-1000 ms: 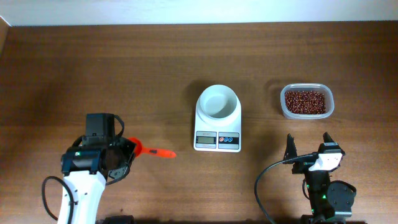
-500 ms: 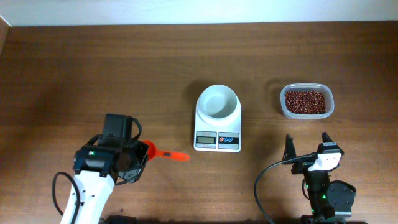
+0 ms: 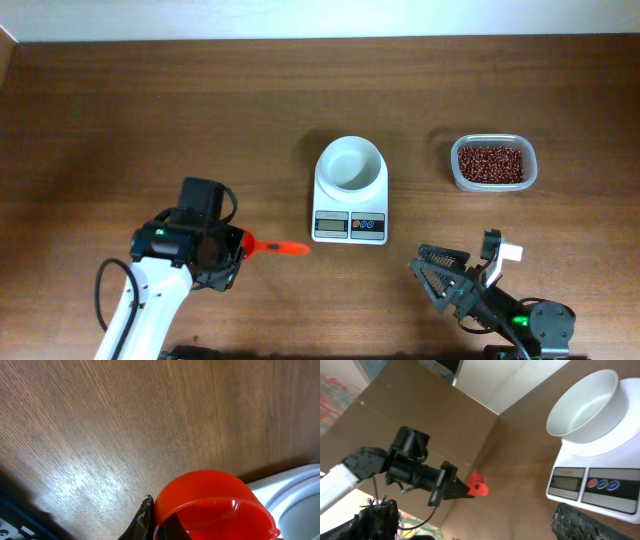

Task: Scoop and weigh 50g on scale
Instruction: 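Lift the orange scoop with the left gripper toward the center, then move the right gripper to the scoop handle and grasp it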

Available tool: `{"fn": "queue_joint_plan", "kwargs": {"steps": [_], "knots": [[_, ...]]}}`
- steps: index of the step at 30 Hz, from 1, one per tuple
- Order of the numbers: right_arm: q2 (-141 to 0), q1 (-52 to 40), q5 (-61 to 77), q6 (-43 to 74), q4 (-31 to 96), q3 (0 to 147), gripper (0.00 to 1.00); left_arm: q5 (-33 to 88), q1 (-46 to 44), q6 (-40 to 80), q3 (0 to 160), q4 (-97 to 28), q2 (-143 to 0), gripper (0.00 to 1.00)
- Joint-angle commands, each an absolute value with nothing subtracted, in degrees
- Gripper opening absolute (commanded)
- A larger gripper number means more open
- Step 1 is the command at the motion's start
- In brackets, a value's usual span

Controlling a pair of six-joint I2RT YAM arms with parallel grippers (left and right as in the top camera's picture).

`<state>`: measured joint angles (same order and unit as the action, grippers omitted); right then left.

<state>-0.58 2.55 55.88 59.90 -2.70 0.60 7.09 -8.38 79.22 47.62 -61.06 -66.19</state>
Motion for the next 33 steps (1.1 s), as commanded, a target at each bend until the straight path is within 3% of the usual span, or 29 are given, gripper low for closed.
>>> {"fn": "queue_joint_plan", "kwargs": {"steps": [1,9,19,24,33], "knots": [[-0.2,2.1,56.8,64.2,-2.8,0.3,0.89,7.1,-11.4,80.1,48.0,-60.0,-67.7,0.0],[-0.3,-10.8,50.5,71.0,4.5,0.3,0.89,7.1,-19.5,80.1,48.1,-54.0,-67.7,0.0],[-0.6,-29.4,28.6,75.7,2.8,0.3,0.93,9.9,-20.5,80.1,48.1,-53.4,-67.7,0.0],[-7.6,-35.8,19.4,76.3,2.7,0.3,0.94,9.5,-20.5,80.1,48.1,-53.4,-67.7,0.0],[-26.6,-40.9,17.5,78.1,-19.0,0.3,0.96,7.5,-20.5,80.1,48.1,-53.1,-67.7,0.0]]}}
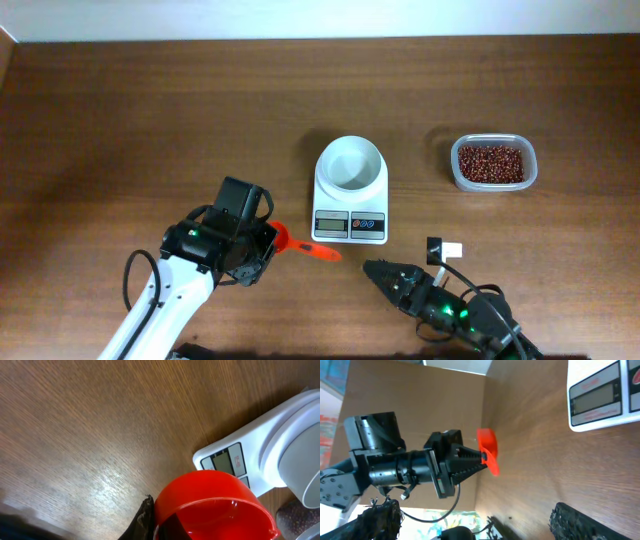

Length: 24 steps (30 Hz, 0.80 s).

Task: Scoop and weigh 50g on scale
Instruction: 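Move the right gripper to the scoop handle and grasp it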

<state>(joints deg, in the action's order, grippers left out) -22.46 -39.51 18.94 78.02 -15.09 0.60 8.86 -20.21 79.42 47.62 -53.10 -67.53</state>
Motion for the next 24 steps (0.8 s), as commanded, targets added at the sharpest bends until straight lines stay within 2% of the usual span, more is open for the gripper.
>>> {"fn": "queue_joint_plan", "kwargs": {"steps": [1,8,12,17,24], "knots": [[-29.5,-41.3,17.3,78.1,-22.0,0.3,0.96,7.5,-20.5,80.1,48.1,-53.1,-67.7,0.0],[-44.8,-44.0,17.7,78.0,-40.2,0.3,0.97,4.7,-20.5,80.1,48.1,-53.2,-67.7,0.0],[-52.0,-44.0,17.7,78.0,-46.3,0.3,0.97,4.7,-20.5,80.1,48.1,-53.2,-67.7,0.0],[-58.2,-44.0,17.7,78.0,-52.9,0.4,0.94,5.3,-20.5,80.1,48.1,-53.2,-67.7,0.0],[-68.0,-44.9,18.4,75.2,-53.0,7.2,0.93,8.4,-20.5,80.1,48.1,-52.3,-67.7,0.0]]}}
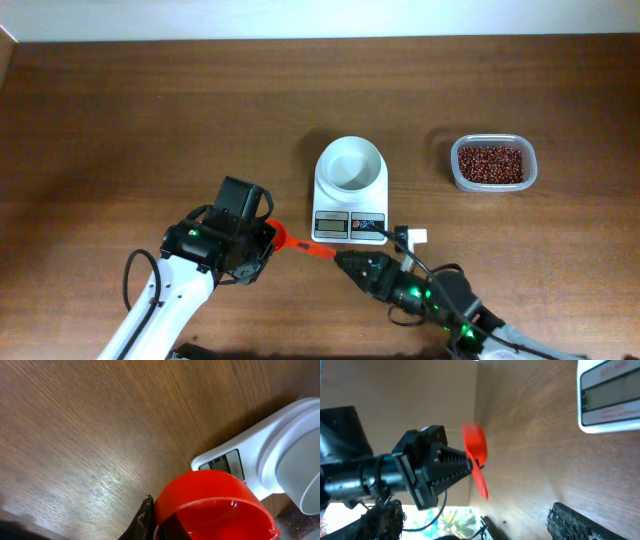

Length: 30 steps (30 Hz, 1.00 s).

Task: Scoop and weigh 50g on scale
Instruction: 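Move the right gripper to the scoop handle and grasp it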

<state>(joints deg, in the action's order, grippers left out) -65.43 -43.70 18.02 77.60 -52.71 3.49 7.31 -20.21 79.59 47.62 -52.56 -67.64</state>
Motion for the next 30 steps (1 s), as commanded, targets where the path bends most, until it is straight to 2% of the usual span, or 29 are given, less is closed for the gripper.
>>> {"fn": "queue_joint_plan", "kwargs": {"steps": [1,4,7,15,21,25,30], "knots": [[-69.1,-45.5,18.5,75.2,-53.0,8.1,0.92,8.5,-20.5,80.1,48.1,-52.3,-67.7,0.0],[-72.2,-46.2,18.6,75.2,-53.0,10.1,0.85,9.8,-20.5,80.1,48.1,-52.3,-67.7,0.0],[-73.1,-46.2,18.8,75.2,-53.0,11.0,0.72,11.5,-20.5,80.1,48.1,-52.3,-67.7,0.0],[-73.1,-46.2,19.9,72.8,-53.0,11.1,0.61,15.9,-22.4,80.1,48.1,-52.3,-67.7,0.0],[-73.1,-46.2,21.1,72.2,-53.0,11.1,0.47,15.7,-24.8,80.1,48.1,-52.3,-67.7,0.0],[-73.1,-46.2,21.5,70.7,-53.0,11.1,0.44,15.7,-25.1,74.9,48.1,-52.1,-67.7,0.0],[-73.1,-46.2,22.7,70.7,-53.0,11.1,0.3,15.7,-25.1,75.0,48.1,-52.1,-67.8,0.0]]}}
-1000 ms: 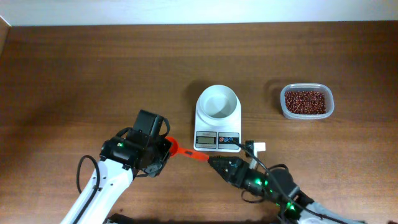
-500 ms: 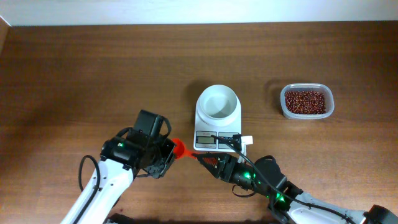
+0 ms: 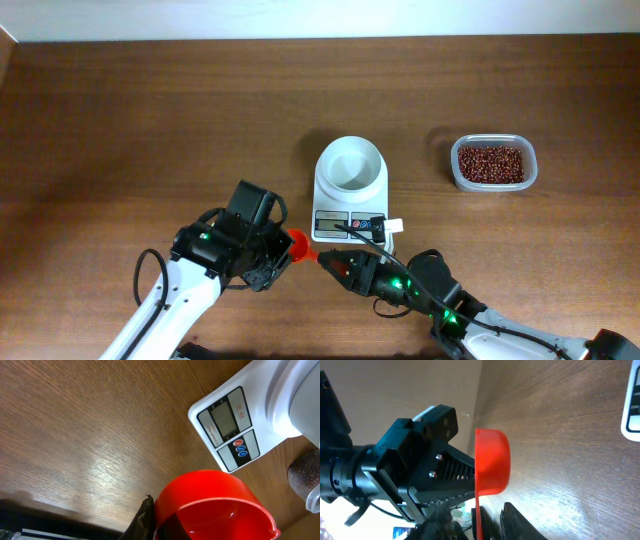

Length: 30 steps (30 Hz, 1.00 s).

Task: Scoop and weigh 50g on scale
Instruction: 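Move the right gripper to the scoop handle and grasp it, then release the scoop from the left gripper, keep it in right gripper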

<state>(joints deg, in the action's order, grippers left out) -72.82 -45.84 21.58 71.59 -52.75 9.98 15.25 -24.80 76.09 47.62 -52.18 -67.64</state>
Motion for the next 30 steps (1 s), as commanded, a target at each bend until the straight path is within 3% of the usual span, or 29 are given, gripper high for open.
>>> {"fn": "queue_joint_plan", "kwargs": {"steps": [1,12,14,17,19,22,28,30], "knots": [[-73.1,-46.2,23.0,70.7,-53.1,11.1,0.29,15.7,-25.1,74.9,48.1,-52.1,-67.8,0.0],[-73.1,-46.2,25.3,70.7,-54.9,11.1,0.04,15.7,-25.1,75.0,48.1,-51.9,-67.8,0.0],[-73.1,-46.1,25.3,70.7,-54.9,11.1,0.04,15.6,-25.1,75.0,48.1,-51.9,-67.8,0.09],[-73.1,-42.4,30.3,63.7,-54.8,11.1,0.04,15.2,-25.1,75.0,48.1,-51.9,-67.8,0.4],[-73.1,-38.3,36.1,61.0,-53.8,11.0,0.04,15.2,-25.1,75.0,48.1,-51.9,-67.8,0.5],[-71.9,-30.0,43.4,56.8,-51.6,11.0,0.04,15.2,-25.1,75.0,48.1,-51.9,-67.8,0.52],[-61.7,-19.0,54.3,55.9,-46.0,11.1,0.04,15.2,-25.1,75.0,48.1,-51.8,-67.8,0.38],[-56.9,-14.9,57.4,55.9,-42.0,11.1,0.04,15.2,-25.1,75.0,48.1,-51.5,-67.8,0.52]]}}
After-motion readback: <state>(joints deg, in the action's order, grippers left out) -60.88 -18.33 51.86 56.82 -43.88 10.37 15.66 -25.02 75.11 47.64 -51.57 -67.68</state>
